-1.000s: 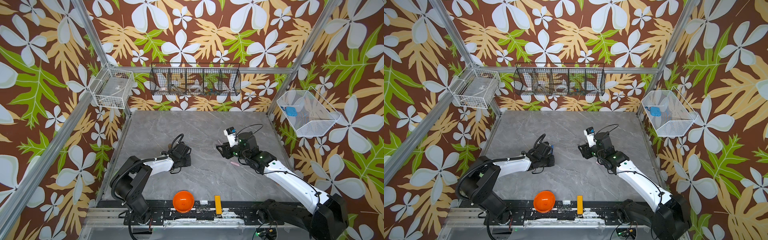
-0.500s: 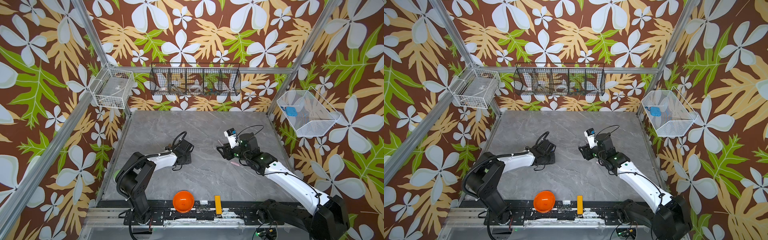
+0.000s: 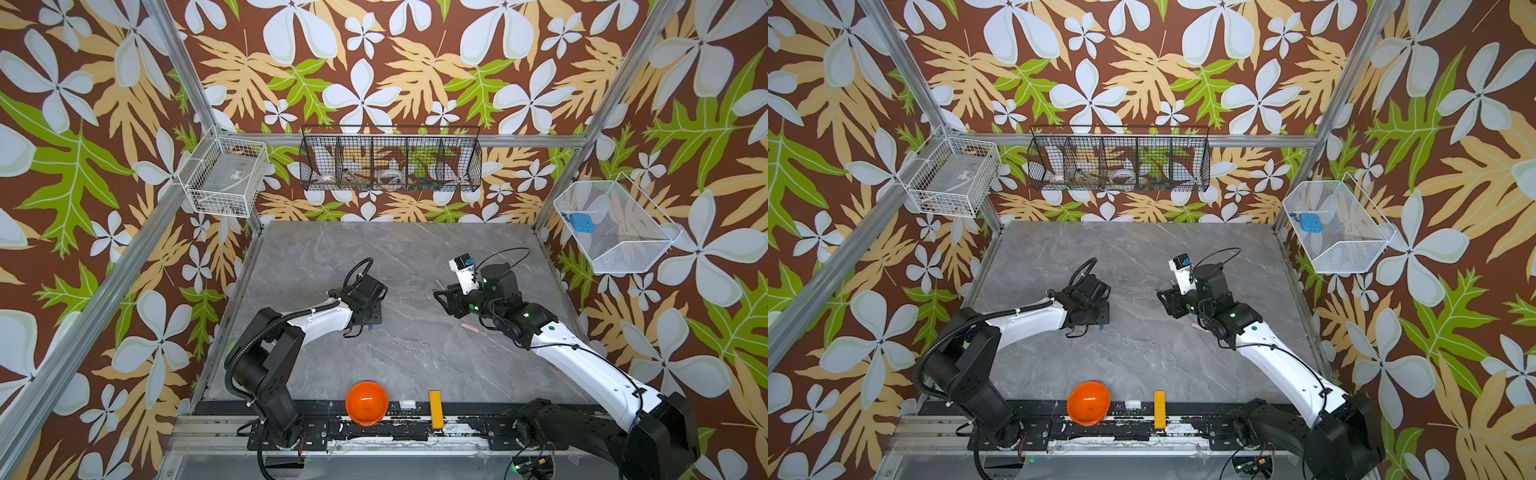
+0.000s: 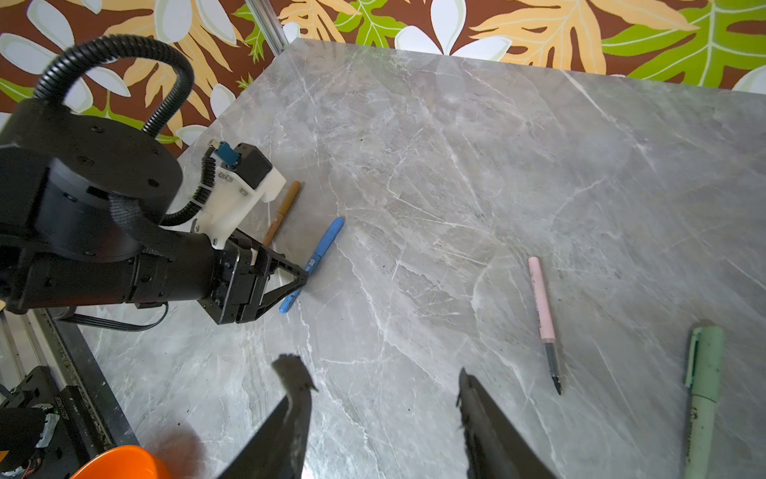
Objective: Insert the pens into the pen caps
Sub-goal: 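Lift the open left gripper while the right gripper lowers over the pink pen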
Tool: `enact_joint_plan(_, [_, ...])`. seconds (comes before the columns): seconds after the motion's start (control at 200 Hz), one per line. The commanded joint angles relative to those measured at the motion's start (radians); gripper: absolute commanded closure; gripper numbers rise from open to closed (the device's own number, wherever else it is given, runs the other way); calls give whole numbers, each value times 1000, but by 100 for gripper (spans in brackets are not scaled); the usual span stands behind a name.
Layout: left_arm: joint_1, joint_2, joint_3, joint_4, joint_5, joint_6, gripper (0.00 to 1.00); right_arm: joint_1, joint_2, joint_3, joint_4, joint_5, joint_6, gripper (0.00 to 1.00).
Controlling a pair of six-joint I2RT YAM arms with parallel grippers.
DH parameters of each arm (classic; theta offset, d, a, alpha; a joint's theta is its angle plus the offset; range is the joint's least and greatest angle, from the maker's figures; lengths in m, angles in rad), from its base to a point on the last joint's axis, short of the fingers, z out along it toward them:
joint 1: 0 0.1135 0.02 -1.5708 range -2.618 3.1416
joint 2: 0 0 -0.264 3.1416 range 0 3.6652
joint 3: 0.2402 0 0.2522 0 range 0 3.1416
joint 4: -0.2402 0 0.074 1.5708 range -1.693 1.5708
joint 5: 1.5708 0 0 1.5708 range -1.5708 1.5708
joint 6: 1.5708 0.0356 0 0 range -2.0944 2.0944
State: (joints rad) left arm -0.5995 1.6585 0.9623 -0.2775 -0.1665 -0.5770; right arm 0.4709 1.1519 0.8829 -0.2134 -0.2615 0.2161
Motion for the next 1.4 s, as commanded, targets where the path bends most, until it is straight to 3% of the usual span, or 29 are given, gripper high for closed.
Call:
enact_joint_plan(0.0, [1, -37, -3, 33, 13, 6, 39, 0, 10, 19, -14, 19, -9, 43])
enact_joint_plan(0.22, [1, -132, -2, 24, -10, 24, 33, -35, 89, 85, -114, 82, -36, 41])
enact_joint_plan(0.365, [1, -270, -22, 86, -25, 72, 30, -112, 176, 116, -118, 41, -30, 41])
enact_joint_plan(0.636, [1, -510, -138, 276, 63, 230, 22, -170, 461, 237, -105, 31, -43, 40])
enact_joint_plan(1.141, [1, -655, -214, 282, 62, 288, 17, -193, 835, 509, -185, 53, -87, 39])
enact_joint_plan(1.396, [1, -646, -208, 280, 59, 309, 16, -195, 930, 554, -171, -46, -103, 40])
